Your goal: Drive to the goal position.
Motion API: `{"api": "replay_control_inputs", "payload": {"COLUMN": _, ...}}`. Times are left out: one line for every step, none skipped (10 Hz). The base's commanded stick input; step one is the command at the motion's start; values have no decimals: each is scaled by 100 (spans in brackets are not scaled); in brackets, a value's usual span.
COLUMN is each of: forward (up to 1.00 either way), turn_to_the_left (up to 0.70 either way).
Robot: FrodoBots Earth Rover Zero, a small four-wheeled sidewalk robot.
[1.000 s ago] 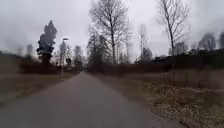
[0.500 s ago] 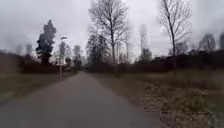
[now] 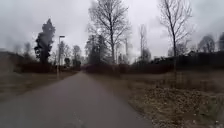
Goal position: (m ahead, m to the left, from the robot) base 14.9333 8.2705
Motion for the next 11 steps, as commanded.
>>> {"api": "replay_control_inputs", "payload": {"forward": 70, "turn_to_the_left": 0}}
{"api": "replay_control_inputs", "payload": {"forward": 70, "turn_to_the_left": 0}}
{"api": "replay_control_inputs", "payload": {"forward": 70, "turn_to_the_left": 0}}
{"api": "replay_control_inputs", "payload": {"forward": 70, "turn_to_the_left": 0}}
{"api": "replay_control_inputs", "payload": {"forward": 70, "turn_to_the_left": 0}}
{"api": "replay_control_inputs", "payload": {"forward": 70, "turn_to_the_left": 0}}
{"api": "replay_control_inputs", "payload": {"forward": 70, "turn_to_the_left": 0}}
{"api": "replay_control_inputs", "payload": {"forward": 70, "turn_to_the_left": 0}}
{"api": "replay_control_inputs", "payload": {"forward": 70, "turn_to_the_left": 0}}
{"api": "replay_control_inputs", "payload": {"forward": 70, "turn_to_the_left": 0}}
{"api": "replay_control_inputs", "payload": {"forward": 70, "turn_to_the_left": 0}}
